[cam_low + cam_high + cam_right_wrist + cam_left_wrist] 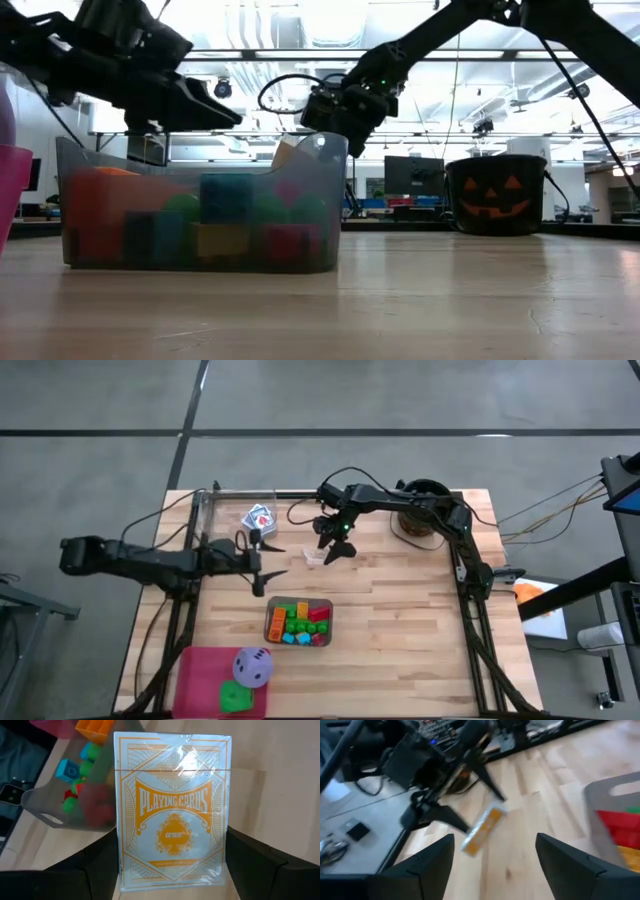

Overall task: Pick & Place Toys
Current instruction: Put the yellow playing card into the transparent bin

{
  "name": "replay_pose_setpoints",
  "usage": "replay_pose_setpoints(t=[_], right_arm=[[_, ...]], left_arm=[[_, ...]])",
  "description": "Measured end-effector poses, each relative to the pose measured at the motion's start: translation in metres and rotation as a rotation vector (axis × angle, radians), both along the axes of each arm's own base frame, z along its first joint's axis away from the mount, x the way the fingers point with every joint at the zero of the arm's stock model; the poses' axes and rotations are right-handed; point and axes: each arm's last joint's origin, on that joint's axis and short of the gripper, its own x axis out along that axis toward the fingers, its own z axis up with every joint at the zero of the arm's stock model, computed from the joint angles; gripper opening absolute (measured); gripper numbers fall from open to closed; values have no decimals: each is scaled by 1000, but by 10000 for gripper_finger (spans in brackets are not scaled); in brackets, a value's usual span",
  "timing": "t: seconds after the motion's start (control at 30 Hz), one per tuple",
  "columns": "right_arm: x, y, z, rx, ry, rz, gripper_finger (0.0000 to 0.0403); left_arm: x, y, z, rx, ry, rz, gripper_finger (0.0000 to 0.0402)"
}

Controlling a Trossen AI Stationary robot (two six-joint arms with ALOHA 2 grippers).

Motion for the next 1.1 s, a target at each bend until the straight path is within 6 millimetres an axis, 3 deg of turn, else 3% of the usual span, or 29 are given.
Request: replay_pose_setpoints(t=[0.3,0.53,0.73,1.1], right_arm=[[1,7,0,4,10,18,293],[1,9,4,0,3,22,293],[1,11,10,-8,-14,28,293],[3,19,14,-15,-26,50,293]], left_arm=[[28,4,-3,13,78,41,361],[51,5,-9,15,135,-3,368],[66,6,-13,23,165,-13,335],[81,11,-12,68,175,106,220]])
